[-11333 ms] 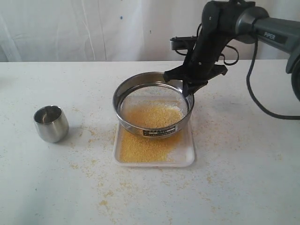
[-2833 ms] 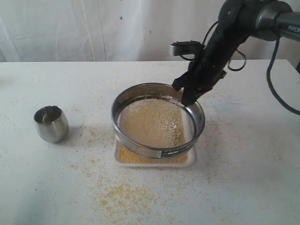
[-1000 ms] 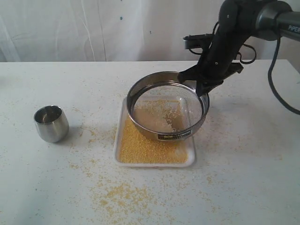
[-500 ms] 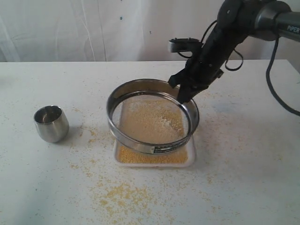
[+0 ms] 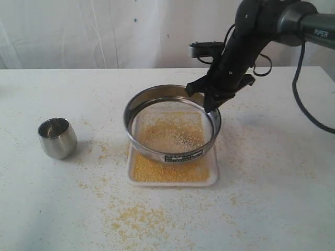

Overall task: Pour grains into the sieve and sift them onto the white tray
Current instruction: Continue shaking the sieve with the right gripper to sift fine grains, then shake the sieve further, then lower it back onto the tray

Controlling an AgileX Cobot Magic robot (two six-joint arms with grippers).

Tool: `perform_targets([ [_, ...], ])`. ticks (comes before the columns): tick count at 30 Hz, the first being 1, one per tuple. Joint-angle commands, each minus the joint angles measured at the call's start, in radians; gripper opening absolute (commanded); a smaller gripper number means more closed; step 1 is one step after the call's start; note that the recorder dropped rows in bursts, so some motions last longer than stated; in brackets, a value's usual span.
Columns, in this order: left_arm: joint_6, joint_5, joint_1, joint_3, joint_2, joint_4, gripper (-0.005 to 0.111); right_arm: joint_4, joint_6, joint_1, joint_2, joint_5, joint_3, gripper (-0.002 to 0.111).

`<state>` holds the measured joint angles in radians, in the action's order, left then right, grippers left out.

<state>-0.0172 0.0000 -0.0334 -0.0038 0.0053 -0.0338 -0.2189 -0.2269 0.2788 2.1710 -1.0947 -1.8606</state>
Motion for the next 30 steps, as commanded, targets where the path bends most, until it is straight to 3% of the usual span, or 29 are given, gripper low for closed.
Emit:
perform_targets([
  [1,-0.006,-0.006,-0.001,0.004,-0.005,-0.006,0.0,-0.278,-0.394,-0.014,-0.016,-0.126,0.0,0.0],
  [3,-0.006,-0.006,-0.001,0.004,-0.005,-0.006,0.0,-0.089,-0.16,-0.014,-0.016,0.003,0.0,0.0],
  [4,-0.006,-0.006,-0.001,0.004,-0.005,-0.006,0.0,0.109,0.129,-0.014,-0.016,0.051,0.0,0.0],
  [5,-0.006,-0.006,-0.001,0.004,-0.005,-0.006,0.0,0.139,0.18,-0.012,-0.016,0.037,0.0,0.0],
  [6,-0.006,-0.006,-0.001,0.004,-0.005,-0.006,0.0,0.076,0.075,-0.008,-0.016,-0.001,0.0,0.0],
  [7,-0.006,-0.006,-0.001,0.004,-0.005,-0.006,0.0,-0.123,-0.226,-0.007,-0.014,-0.118,0.0,0.0],
  [9,-0.006,-0.006,-0.001,0.004,-0.005,-0.006,0.0,-0.218,-0.367,-0.007,-0.014,-0.126,0.0,0.0],
  [10,-0.006,-0.006,-0.001,0.004,-0.005,-0.006,0.0,-0.184,-0.317,-0.007,-0.014,-0.08,0.0,0.0],
  [11,-0.006,-0.006,-0.001,0.004,-0.005,-0.006,0.0,0.001,-0.087,-0.007,-0.016,0.042,0.0,0.0],
  [13,-0.006,-0.006,-0.001,0.004,-0.005,-0.006,0.0,0.164,0.188,-0.007,-0.016,0.062,0.0,0.0],
  [14,-0.006,-0.006,-0.001,0.004,-0.005,-0.006,0.0,0.106,0.129,0.0,-0.016,0.038,0.0,0.0],
  [15,-0.006,-0.006,-0.001,0.004,-0.005,-0.006,0.0,-0.097,-0.145,0.0,-0.016,-0.05,0.0,0.0],
  [16,-0.006,-0.006,-0.001,0.004,-0.005,-0.006,0.0,-0.18,-0.287,0.0,-0.014,-0.067,0.0,0.0],
  [17,-0.006,-0.006,-0.001,0.004,-0.005,-0.006,0.0,-0.205,-0.333,0.0,-0.014,-0.049,0.0,0.0],
  [18,-0.006,-0.006,-0.001,0.004,-0.005,-0.006,0.0,-0.096,-0.162,0.0,-0.014,0.061,0.0,0.0],
  [20,-0.006,-0.006,-0.001,0.004,-0.005,-0.006,0.0,0.09,0.161,0.0,-0.016,0.11,0.0,0.0],
  [21,-0.006,-0.006,-0.001,0.004,-0.005,-0.006,0.0,0.05,0.131,0.004,-0.016,0.068,0.0,0.0],
  [23,-0.006,-0.006,-0.001,0.004,-0.005,-0.006,0.0,-0.253,-0.357,0.011,-0.014,-0.097,0.0,0.0],
  [24,-0.006,-0.006,-0.001,0.004,-0.005,-0.006,0.0,-0.278,-0.403,0.011,-0.014,-0.1,0.0,0.0],
  [26,-0.006,-0.006,-0.001,0.004,-0.005,-0.006,0.0,-0.168,-0.266,0.011,-0.016,0.01,0.0,0.0],
  [29,-0.006,-0.006,-0.001,0.004,-0.005,-0.006,0.0,0.192,0.247,0.011,-0.016,0.113,0.0,0.0],
  [30,-0.006,-0.006,-0.001,0.004,-0.005,-0.006,0.0,0.173,0.234,0.014,-0.016,0.087,0.0,0.0],
])
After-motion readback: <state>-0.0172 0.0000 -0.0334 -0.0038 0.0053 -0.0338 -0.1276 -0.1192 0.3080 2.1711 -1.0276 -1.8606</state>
